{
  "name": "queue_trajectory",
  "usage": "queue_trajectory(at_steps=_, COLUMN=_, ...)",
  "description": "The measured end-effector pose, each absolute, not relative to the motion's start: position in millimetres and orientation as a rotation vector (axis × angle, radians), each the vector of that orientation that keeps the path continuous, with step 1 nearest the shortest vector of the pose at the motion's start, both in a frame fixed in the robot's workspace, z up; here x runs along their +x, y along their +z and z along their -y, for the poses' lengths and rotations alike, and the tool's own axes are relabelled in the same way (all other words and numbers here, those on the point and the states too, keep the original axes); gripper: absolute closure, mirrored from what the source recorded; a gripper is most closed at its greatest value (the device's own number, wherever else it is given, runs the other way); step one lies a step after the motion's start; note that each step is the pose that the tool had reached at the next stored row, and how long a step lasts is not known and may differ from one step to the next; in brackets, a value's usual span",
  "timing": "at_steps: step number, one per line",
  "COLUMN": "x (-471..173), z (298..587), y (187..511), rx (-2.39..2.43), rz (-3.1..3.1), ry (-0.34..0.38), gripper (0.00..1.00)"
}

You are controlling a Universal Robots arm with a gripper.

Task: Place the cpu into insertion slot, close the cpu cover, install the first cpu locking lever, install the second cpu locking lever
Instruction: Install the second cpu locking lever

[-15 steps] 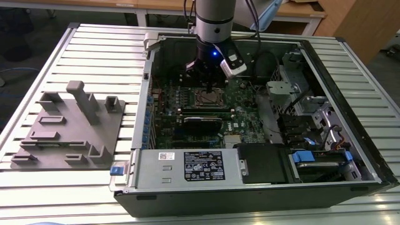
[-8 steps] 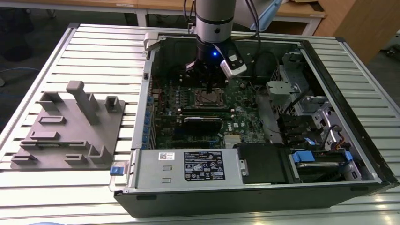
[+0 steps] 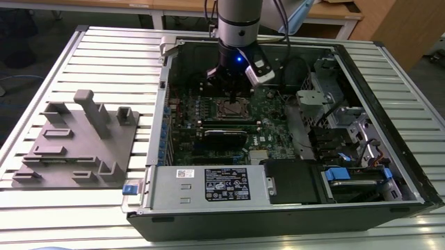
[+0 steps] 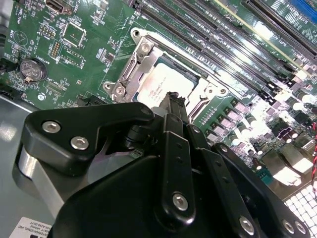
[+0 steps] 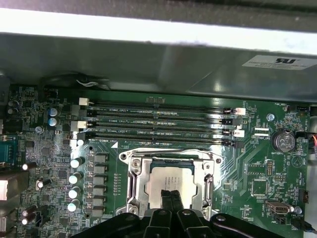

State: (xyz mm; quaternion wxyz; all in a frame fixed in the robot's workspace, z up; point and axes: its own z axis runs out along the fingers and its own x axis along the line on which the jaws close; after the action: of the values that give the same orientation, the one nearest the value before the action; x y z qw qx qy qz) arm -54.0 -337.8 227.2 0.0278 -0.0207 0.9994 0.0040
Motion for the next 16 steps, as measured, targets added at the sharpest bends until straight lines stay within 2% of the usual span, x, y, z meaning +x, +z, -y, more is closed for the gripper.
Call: queue_trajectory(at_steps=16, x=-54.0, z=337.8, y=232.3, rx=-0.064, rz=-3.085, ry=0.013, gripper=0.89)
